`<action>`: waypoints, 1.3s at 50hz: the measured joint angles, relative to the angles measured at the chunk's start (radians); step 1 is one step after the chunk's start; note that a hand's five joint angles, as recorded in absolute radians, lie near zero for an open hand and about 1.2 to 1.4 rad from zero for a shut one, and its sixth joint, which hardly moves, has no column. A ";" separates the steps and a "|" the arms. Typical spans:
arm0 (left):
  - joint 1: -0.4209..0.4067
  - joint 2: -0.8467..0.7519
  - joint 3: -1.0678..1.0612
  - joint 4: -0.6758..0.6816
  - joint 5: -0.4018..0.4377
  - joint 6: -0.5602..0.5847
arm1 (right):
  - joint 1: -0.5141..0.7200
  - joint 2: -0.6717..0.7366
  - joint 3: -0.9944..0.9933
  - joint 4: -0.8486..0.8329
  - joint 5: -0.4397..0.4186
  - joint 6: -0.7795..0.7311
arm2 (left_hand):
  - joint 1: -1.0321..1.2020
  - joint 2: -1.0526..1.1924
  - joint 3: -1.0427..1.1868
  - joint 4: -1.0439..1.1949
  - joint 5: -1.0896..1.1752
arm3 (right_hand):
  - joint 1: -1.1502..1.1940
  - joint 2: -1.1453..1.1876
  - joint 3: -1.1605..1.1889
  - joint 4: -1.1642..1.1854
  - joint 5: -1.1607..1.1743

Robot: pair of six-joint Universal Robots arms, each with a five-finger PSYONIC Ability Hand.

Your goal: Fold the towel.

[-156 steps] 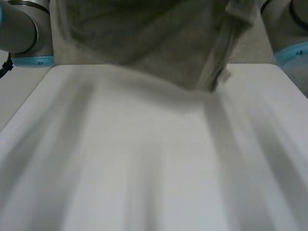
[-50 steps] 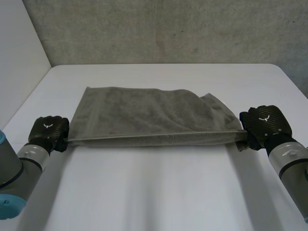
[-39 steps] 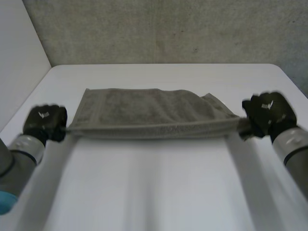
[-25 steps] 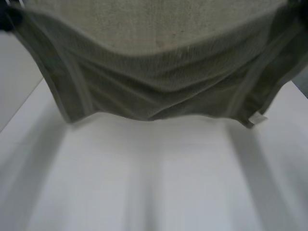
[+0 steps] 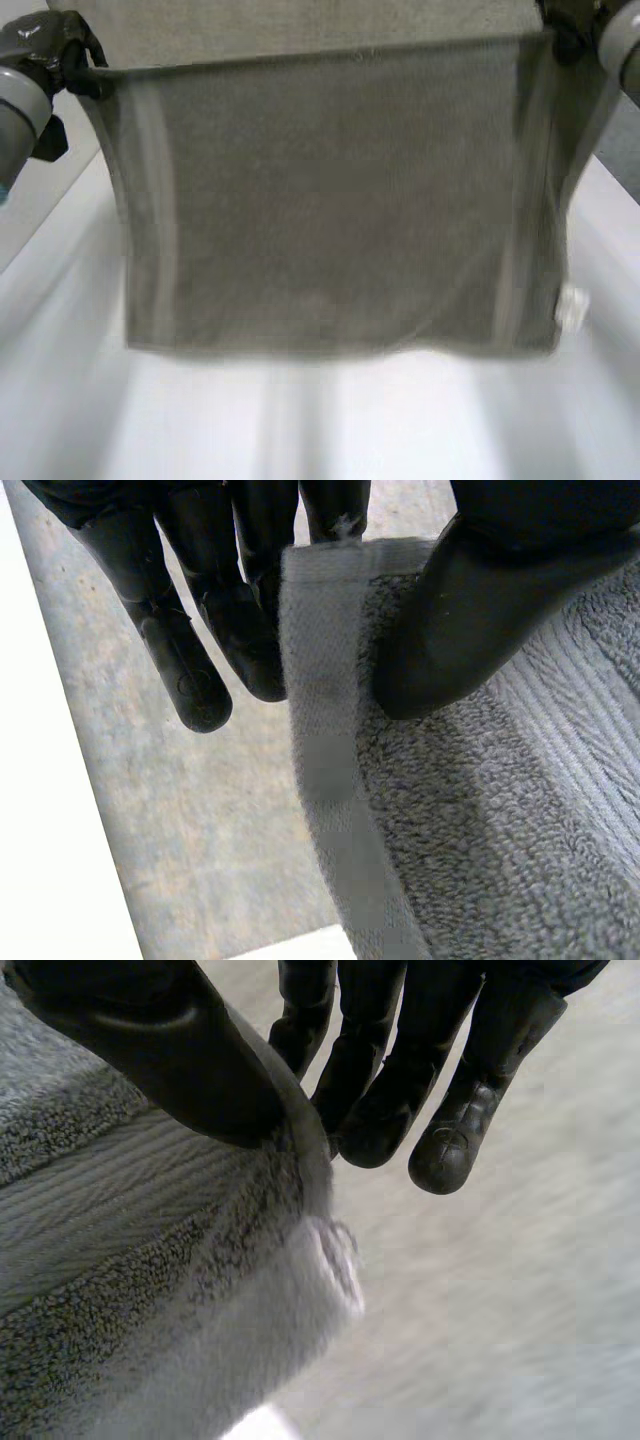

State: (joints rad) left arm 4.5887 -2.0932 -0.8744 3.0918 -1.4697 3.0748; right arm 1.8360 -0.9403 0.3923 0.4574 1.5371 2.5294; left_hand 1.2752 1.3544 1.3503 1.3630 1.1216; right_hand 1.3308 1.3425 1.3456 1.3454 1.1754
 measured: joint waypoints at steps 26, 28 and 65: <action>-0.056 0.030 -0.010 0.074 -0.058 -0.009 | 0.007 -0.007 0.116 0.074 -0.138 -0.002 | 0.000 0.000 0.000 0.000 0.015 | 0.000 0.000 0.000 0.000 0.008; -0.052 0.030 -0.097 0.096 -0.052 -0.008 | 0.004 -0.016 0.200 0.079 -0.150 -0.005 | 0.001 0.000 0.000 0.000 0.015 | 0.000 0.000 0.000 0.000 0.008; 0.127 0.566 -0.904 0.264 0.187 0.158 | -0.260 -0.674 1.000 -0.051 -0.462 -0.176 | 0.001 0.000 0.000 0.000 0.015 | 0.000 0.000 0.000 0.000 0.008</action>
State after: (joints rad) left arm 4.7157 -1.5272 -1.7781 3.3555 -1.2832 3.2330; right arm 1.5760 -1.6138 1.3921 0.4068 1.0752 2.3533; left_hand 1.2760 1.3549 1.3501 1.3632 1.1369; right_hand 1.3308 1.3425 1.3456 1.3454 1.1835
